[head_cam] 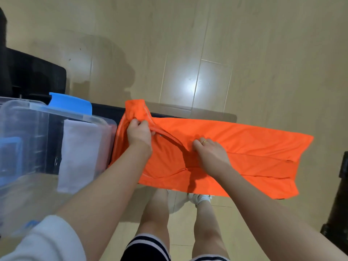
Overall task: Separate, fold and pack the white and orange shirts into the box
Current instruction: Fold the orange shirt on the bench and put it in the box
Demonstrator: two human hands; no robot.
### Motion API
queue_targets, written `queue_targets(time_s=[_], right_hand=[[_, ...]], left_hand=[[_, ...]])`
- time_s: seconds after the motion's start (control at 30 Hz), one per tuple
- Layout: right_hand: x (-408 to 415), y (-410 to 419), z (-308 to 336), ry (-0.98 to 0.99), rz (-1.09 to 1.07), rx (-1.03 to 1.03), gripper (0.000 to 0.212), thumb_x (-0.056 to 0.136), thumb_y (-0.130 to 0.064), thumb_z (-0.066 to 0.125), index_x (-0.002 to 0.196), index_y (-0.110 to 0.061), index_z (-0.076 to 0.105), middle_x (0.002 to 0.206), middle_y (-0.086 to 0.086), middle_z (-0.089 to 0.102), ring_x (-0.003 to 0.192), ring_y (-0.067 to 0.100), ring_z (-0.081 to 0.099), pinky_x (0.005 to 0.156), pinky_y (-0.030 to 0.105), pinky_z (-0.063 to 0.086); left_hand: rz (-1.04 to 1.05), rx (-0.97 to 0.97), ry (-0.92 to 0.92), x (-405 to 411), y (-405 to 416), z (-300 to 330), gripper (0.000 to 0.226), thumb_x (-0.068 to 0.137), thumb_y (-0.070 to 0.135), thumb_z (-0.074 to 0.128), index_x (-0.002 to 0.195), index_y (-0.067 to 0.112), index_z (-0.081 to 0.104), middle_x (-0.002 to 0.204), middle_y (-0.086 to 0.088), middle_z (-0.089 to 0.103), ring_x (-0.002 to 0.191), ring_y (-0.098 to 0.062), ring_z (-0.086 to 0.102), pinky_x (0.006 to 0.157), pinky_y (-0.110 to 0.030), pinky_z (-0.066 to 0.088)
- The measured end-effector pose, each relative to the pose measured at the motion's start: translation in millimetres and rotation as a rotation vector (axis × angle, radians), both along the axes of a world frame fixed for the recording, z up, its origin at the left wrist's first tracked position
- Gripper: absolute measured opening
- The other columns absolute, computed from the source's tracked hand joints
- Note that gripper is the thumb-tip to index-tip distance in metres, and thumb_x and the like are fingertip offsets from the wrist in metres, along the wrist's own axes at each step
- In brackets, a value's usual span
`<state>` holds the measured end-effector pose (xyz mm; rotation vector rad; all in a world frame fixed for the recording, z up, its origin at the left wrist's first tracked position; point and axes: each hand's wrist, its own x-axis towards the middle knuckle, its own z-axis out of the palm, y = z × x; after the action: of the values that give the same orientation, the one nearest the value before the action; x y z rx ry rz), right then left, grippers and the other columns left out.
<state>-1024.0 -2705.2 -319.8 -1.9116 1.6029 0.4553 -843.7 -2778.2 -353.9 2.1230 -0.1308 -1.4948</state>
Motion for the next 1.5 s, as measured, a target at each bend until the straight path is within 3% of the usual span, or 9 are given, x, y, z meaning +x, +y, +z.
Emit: queue_targets(time_s=[0.13,0.27,0.43,0.63,0.8,1.03,1.2,1.37,1.5], right_hand=[[22.5,-13.1,8.3,0.002,-0.055,0.131,0.034,0.089,-0.041,0.047,0.11,-0.014,0.05,0.113,0.009,0.056,0.109,0.03,0.053,0.082,0.037,0.044],[57.0,-30.7,-0.6,-0.118,-0.082,0.007,0.032,0.089,-0.032,0.049,0.114,-0.012,0.051,0.111,0.013,0.054,0.103,0.035,0.054,0.079,0.04,0.044],[76.0,-40.6,-21.6,-0.118,-0.125,0.021,0.036,0.09,-0.02,0.044,0.127,-0.018,0.045,0.12,0.014,0.048,0.106,0.035,0.05,0.081,0.041,0.042],[72.6,-31.9,-28.3,-0.097,-0.086,0.012,0.048,0.093,-0.017,0.039,0.14,-0.028,0.033,0.136,0.015,0.039,0.113,0.035,0.047,0.087,0.042,0.041],[72.8,-25.7,-28.6,-0.107,-0.106,0.009,0.054,0.091,-0.013,0.04,0.142,-0.023,0.029,0.137,0.015,0.038,0.114,0.036,0.045,0.087,0.043,0.041],[66.2,-28.1,-21.3,-0.136,-0.28,0.049,0.049,0.087,-0.014,0.046,0.135,-0.018,0.038,0.129,0.014,0.042,0.104,0.036,0.052,0.083,0.043,0.047],[52.1,-19.6,-7.9,-0.129,-0.285,0.098,0.038,0.091,-0.015,0.04,0.129,-0.018,0.042,0.131,0.01,0.04,0.105,0.034,0.054,0.079,0.041,0.046],[30.2,-20.2,-11.2,-0.099,-0.272,0.012,0.031,0.092,-0.017,0.042,0.122,-0.015,0.05,0.12,0.013,0.048,0.097,0.037,0.057,0.074,0.042,0.046],[10.1,-34.7,-17.2,-0.081,-0.328,-0.038,0.031,0.093,-0.014,0.041,0.123,-0.015,0.047,0.127,0.011,0.044,0.097,0.038,0.058,0.069,0.041,0.047]], left_hand=[[-0.366,0.005,-0.253,26.3,30.3,6.8,0.03,0.081,0.009,0.046,0.11,0.005,0.052,0.094,-0.014,0.057,0.077,-0.025,0.059,0.071,-0.031,0.047],[-0.969,-0.401,-0.58,31.4,10.4,31.1,0.044,0.079,0.0,0.032,0.118,0.001,0.05,0.113,-0.02,0.053,0.104,-0.033,0.051,0.092,-0.036,0.037],[-1.867,-0.225,-0.796,20.6,-57.8,25.4,0.044,0.09,0.003,0.036,0.133,0.014,0.041,0.137,-0.014,0.04,0.125,-0.035,0.038,0.099,-0.043,0.037],[-2.35,0.193,-0.346,16.0,-105.2,-8.3,0.064,0.079,-0.002,0.048,0.14,0.017,0.036,0.138,-0.013,0.048,0.119,-0.032,0.053,0.092,-0.034,0.047],[-2.314,0.269,-0.528,26.3,-111.9,-7.2,0.047,0.081,0.022,0.062,0.126,0.011,0.052,0.128,-0.013,0.058,0.113,-0.031,0.057,0.087,-0.034,0.047],[-2.039,-0.21,-0.863,25.9,-82.4,47.8,0.028,0.086,-0.001,0.041,0.105,0.009,0.059,0.11,-0.015,0.062,0.107,-0.035,0.057,0.081,-0.037,0.047],[-2.23,-0.346,-1.048,30.1,-9.9,60.9,0.017,0.06,0.017,0.045,0.057,0.02,0.062,0.061,0.001,0.058,0.057,-0.018,0.056,0.058,-0.031,0.03],[-2.132,0.057,-0.925,40.7,34.3,38.0,0.028,0.09,0.004,0.035,0.117,0.006,0.044,0.118,-0.014,0.046,0.107,-0.028,0.05,0.08,-0.034,0.042],[-1.607,-0.131,-0.998,36.1,18.3,27.7,0.03,0.085,-0.001,0.031,0.109,0.001,0.048,0.101,-0.018,0.054,0.085,-0.034,0.062,0.061,-0.036,0.05]])
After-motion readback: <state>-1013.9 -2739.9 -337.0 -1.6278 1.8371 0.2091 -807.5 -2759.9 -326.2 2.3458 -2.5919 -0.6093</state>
